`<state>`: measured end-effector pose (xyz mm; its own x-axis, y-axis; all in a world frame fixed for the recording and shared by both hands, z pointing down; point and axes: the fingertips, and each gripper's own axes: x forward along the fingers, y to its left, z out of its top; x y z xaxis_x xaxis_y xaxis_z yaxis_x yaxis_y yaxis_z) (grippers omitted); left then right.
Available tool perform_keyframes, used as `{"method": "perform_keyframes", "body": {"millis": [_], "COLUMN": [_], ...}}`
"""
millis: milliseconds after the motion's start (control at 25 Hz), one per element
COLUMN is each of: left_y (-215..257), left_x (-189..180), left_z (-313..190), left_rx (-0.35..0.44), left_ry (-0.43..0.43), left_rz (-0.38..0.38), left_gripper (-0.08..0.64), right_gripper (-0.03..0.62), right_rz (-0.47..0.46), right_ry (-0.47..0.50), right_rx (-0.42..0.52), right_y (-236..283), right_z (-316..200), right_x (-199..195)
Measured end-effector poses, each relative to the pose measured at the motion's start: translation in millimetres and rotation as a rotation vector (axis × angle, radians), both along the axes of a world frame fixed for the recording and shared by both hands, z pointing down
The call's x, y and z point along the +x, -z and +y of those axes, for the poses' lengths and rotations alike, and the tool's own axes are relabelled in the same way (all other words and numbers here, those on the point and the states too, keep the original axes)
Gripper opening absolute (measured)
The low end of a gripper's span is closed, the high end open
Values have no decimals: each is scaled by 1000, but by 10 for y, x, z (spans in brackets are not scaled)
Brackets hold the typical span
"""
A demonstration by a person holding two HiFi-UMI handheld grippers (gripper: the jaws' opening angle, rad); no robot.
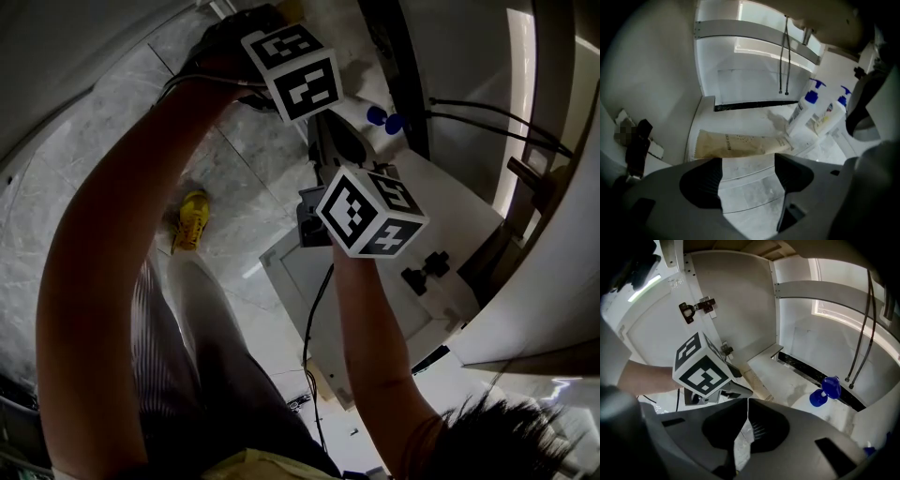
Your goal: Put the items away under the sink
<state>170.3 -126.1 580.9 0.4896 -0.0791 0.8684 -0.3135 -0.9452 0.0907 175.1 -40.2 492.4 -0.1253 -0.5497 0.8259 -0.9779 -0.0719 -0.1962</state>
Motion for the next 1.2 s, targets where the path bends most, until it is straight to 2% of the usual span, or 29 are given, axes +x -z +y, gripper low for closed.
{"method": "perform_keyframes", "body": {"millis": [160,280,400,600,760,1000,1080,1200], "left_y": [-14,22,61,156,230,504,591,707], "left_x": [-45,-28,-36,-156,-305,-469,-541,-666], "left_z": [-39,-26,-1,64,119,281,320,369], "left_rx": [125,138,99,-26,-59,-131,-151,-170], "left_ry": [-87,-67,-11,105,145,205,237,301], "left_rz": [-55,-39,-2,88,108,209,229,254], "left_gripper": [356,354,354,353,351,345,328,239], "right_gripper": [27,28,28,27,28,27,28,28], "right_rz": [4,7,14,17,19,17,18,25], "right_ry": [-2,-1,3,-7,-9,-30,-36,-52], "right_rx": [-4,-4,0,5,-4,-12,-14,-21], "right_y": [-8,-4,12,54,82,139,169,244], "right_z": [18,19,7,2,53,150,179,226], "right_x": [13,4,-5,-26,-74,-189,-217,-233]}}
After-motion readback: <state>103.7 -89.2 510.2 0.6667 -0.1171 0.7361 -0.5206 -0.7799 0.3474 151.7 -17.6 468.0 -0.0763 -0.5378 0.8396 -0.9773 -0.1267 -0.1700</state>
